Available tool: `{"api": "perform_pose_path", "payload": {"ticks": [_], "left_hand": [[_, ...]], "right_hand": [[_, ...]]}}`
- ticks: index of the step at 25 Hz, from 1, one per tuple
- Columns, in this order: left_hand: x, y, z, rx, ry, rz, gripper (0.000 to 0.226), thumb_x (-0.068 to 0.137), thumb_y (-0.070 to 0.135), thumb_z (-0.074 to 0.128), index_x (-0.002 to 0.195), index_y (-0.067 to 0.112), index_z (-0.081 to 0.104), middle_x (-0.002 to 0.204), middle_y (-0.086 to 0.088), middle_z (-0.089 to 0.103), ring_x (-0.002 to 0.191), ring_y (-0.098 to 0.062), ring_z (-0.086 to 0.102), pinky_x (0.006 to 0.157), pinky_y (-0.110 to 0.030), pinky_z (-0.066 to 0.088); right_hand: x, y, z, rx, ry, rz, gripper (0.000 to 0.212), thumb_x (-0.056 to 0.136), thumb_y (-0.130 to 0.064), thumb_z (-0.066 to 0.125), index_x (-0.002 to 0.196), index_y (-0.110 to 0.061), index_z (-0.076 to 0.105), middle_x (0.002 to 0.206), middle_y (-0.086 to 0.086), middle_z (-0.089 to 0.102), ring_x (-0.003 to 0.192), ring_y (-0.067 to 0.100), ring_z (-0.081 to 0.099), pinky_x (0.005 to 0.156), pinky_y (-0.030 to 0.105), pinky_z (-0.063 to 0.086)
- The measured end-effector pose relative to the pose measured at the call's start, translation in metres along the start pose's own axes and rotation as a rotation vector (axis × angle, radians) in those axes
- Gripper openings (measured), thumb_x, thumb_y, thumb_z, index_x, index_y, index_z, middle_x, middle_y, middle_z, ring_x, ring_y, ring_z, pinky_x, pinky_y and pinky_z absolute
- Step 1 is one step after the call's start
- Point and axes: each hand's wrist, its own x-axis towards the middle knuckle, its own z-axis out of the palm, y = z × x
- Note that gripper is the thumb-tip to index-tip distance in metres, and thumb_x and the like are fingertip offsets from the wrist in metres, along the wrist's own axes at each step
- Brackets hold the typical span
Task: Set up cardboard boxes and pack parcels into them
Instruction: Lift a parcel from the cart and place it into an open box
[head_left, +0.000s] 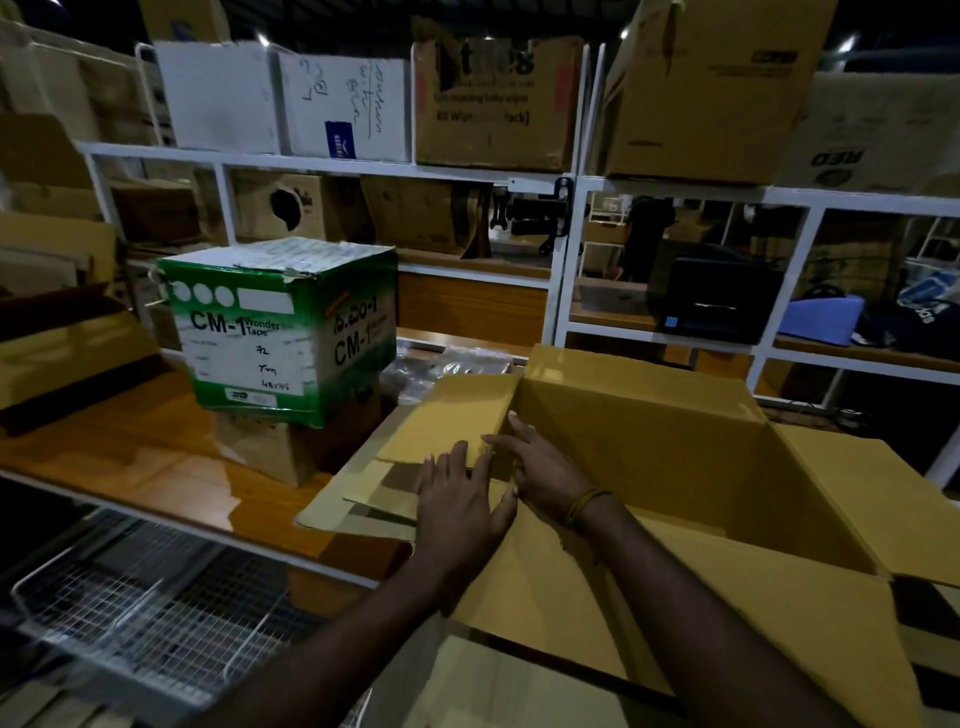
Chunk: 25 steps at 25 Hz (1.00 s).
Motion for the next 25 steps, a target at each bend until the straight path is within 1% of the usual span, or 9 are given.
{"api": "perform_pose_path", "payload": {"ticks": [2, 4, 7, 10, 12, 14, 17, 20, 25], "left_hand": [[0.001, -0.002, -0.001, -0.078, -0.015, -0.013, 0.063, 0.095, 0.065, 0.031, 0.144, 0.026, 0.040, 0.144, -0.005, 0.041, 0.128, -0.021, 0.042, 0.103, -0.037, 0.042], [0.003, -0.006, -0.003, -0.119, -0.042, 0.003, 0.061, 0.094, 0.068, 0.031, 0.139, 0.027, 0.042, 0.136, -0.001, 0.044, 0.118, -0.019, 0.046, 0.089, -0.034, 0.050], [0.005, -0.013, -0.002, -0.154, -0.092, 0.033, 0.057, 0.093, 0.069, 0.033, 0.129, 0.028, 0.048, 0.128, 0.000, 0.046, 0.110, -0.017, 0.048, 0.080, -0.033, 0.051], [0.007, -0.017, -0.004, -0.194, -0.099, 0.046, 0.053, 0.091, 0.070, 0.039, 0.122, 0.029, 0.053, 0.124, 0.000, 0.049, 0.106, -0.016, 0.049, 0.076, -0.032, 0.050], [0.011, -0.019, -0.006, -0.223, -0.096, 0.052, 0.052, 0.089, 0.070, 0.043, 0.119, 0.029, 0.057, 0.124, 0.000, 0.051, 0.106, -0.017, 0.050, 0.076, -0.033, 0.051], [0.018, -0.022, -0.008, -0.248, -0.104, 0.042, 0.053, 0.089, 0.069, 0.045, 0.121, 0.030, 0.060, 0.124, 0.001, 0.051, 0.107, -0.016, 0.050, 0.079, -0.033, 0.050], [0.035, -0.020, -0.010, -0.217, -0.088, 0.054, 0.054, 0.091, 0.063, 0.048, 0.132, 0.029, 0.056, 0.133, 0.000, 0.050, 0.114, -0.017, 0.049, 0.090, -0.036, 0.047], [0.054, -0.006, -0.009, -0.238, -0.106, 0.109, 0.052, 0.094, 0.052, 0.053, 0.140, 0.029, 0.049, 0.144, -0.003, 0.043, 0.125, -0.021, 0.046, 0.099, -0.039, 0.044], [0.079, 0.051, 0.000, -0.288, -0.134, 0.234, 0.054, 0.094, 0.045, 0.058, 0.143, 0.030, 0.043, 0.147, -0.005, 0.041, 0.129, -0.022, 0.046, 0.102, -0.040, 0.044]], "right_hand": [[0.005, 0.000, -0.003, 0.034, -0.034, 0.000, 0.061, 0.097, -0.001, 0.047, 0.147, -0.036, 0.041, 0.166, 0.000, 0.005, 0.152, 0.026, 0.010, 0.120, 0.041, 0.025], [0.008, 0.002, -0.004, 0.057, -0.054, 0.007, 0.063, 0.095, 0.003, 0.045, 0.144, -0.037, 0.043, 0.166, 0.000, 0.009, 0.152, 0.024, 0.012, 0.119, 0.041, 0.026], [0.011, 0.002, 0.000, 0.074, -0.067, 0.029, 0.065, 0.093, 0.004, 0.046, 0.139, -0.042, 0.043, 0.162, 0.001, 0.023, 0.147, 0.026, 0.026, 0.111, 0.041, 0.038], [0.014, 0.000, 0.002, 0.028, -0.046, 0.048, 0.062, 0.092, -0.001, 0.047, 0.132, -0.047, 0.043, 0.146, 0.000, 0.041, 0.126, 0.023, 0.048, 0.090, 0.038, 0.051], [0.015, 0.000, 0.002, 0.009, -0.035, 0.060, 0.059, 0.092, -0.004, 0.049, 0.131, -0.048, 0.043, 0.143, -0.001, 0.044, 0.123, 0.022, 0.050, 0.088, 0.039, 0.051], [0.013, 0.001, 0.004, 0.012, -0.018, 0.061, 0.056, 0.094, -0.008, 0.049, 0.133, -0.049, 0.042, 0.147, -0.003, 0.043, 0.134, 0.022, 0.043, 0.094, 0.041, 0.049], [0.005, 0.007, 0.004, -0.004, 0.116, 0.091, 0.053, 0.099, -0.015, 0.046, 0.140, -0.047, 0.039, 0.152, -0.008, 0.038, 0.139, 0.016, 0.038, 0.101, 0.036, 0.045], [-0.009, 0.017, -0.001, -0.038, 0.237, 0.179, 0.054, 0.098, -0.020, 0.048, 0.143, -0.047, 0.034, 0.157, -0.003, 0.030, 0.139, 0.019, 0.038, 0.106, 0.039, 0.043], [-0.056, 0.052, -0.020, -0.059, 0.346, 0.381, 0.059, 0.095, -0.023, 0.054, 0.146, -0.043, 0.033, 0.160, 0.004, 0.026, 0.142, 0.025, 0.035, 0.110, 0.042, 0.039]]}}
